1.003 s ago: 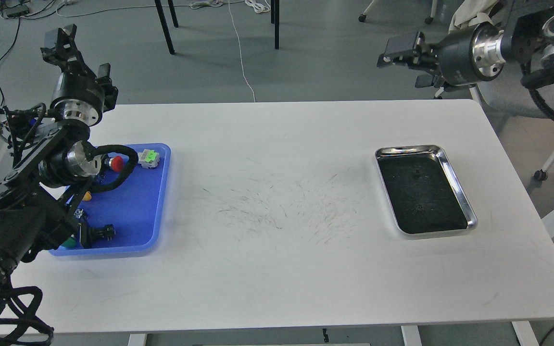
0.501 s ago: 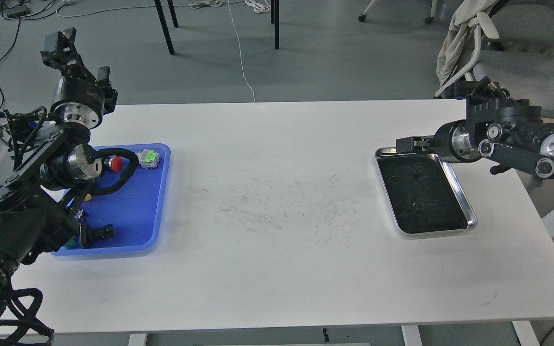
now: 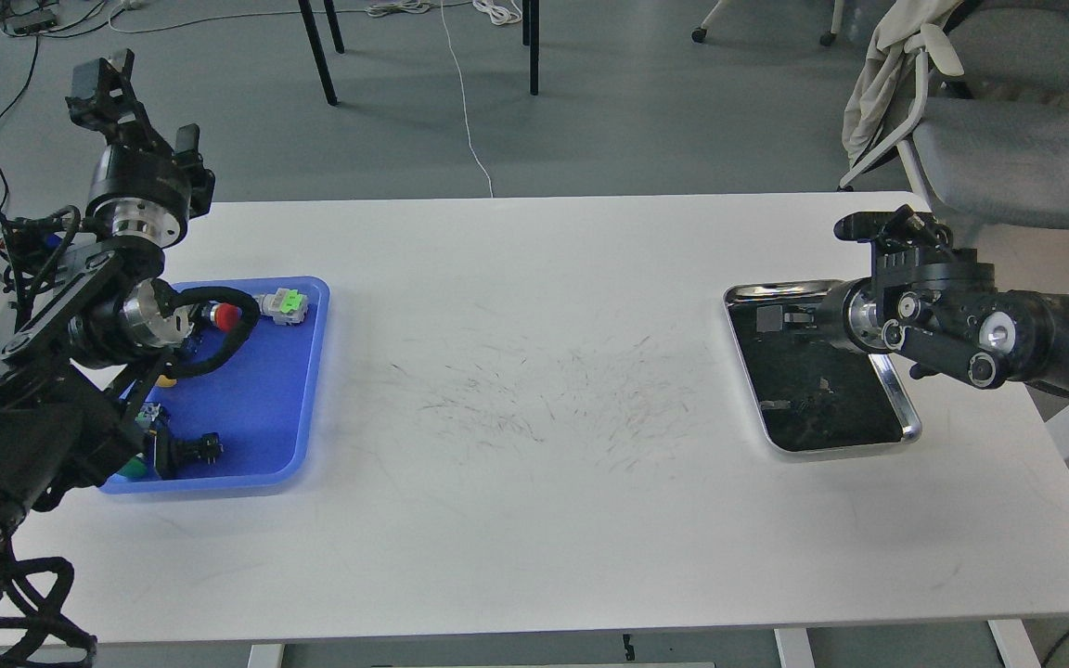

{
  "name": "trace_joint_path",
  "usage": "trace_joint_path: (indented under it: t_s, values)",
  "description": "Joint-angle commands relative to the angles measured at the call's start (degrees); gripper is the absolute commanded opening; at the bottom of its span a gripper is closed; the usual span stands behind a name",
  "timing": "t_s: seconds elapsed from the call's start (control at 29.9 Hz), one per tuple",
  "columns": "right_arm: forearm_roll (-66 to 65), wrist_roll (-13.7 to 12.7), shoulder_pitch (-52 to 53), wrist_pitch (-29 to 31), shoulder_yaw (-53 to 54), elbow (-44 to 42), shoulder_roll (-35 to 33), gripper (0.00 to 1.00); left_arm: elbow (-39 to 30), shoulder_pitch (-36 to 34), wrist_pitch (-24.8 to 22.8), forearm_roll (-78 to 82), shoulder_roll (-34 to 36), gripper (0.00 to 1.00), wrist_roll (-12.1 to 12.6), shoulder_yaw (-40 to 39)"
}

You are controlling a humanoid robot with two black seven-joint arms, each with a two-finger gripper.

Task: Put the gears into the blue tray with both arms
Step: 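Reach the right gripper into the metal tray and grasp a black gear, then lift the black gear with the right gripper toward the table center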

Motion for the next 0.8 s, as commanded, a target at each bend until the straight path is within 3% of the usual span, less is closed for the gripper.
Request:
trace_joint_path:
  t_s: [0.0, 0.27, 0.57, 0.77]
  values:
    - [-0.1, 0.0, -0.2, 0.0, -1.9, -0.9, 0.7, 0.92, 0.0, 0.0, 0.0, 0.0, 0.1, 0.98, 0.0, 0.0]
    - [-0.2, 0.0, -0.5, 0.0, -2.6, -2.1, 1.7, 0.75, 0.0, 0.0, 0.0, 0.0, 0.1, 0.98, -0.1, 0.1]
    - [-0.2, 0.0, -2.2, -0.1, -3.3, -4.9, 2.6, 0.72, 0.0, 0.0, 0.0, 0.0, 0.6, 0.98, -0.1, 0.1]
    - [-0.1, 0.0, -2.7, -0.1, -3.3, -7.1, 3.7, 0.65, 0.0, 0.0, 0.0, 0.0, 0.7, 0.98, -0.1, 0.1]
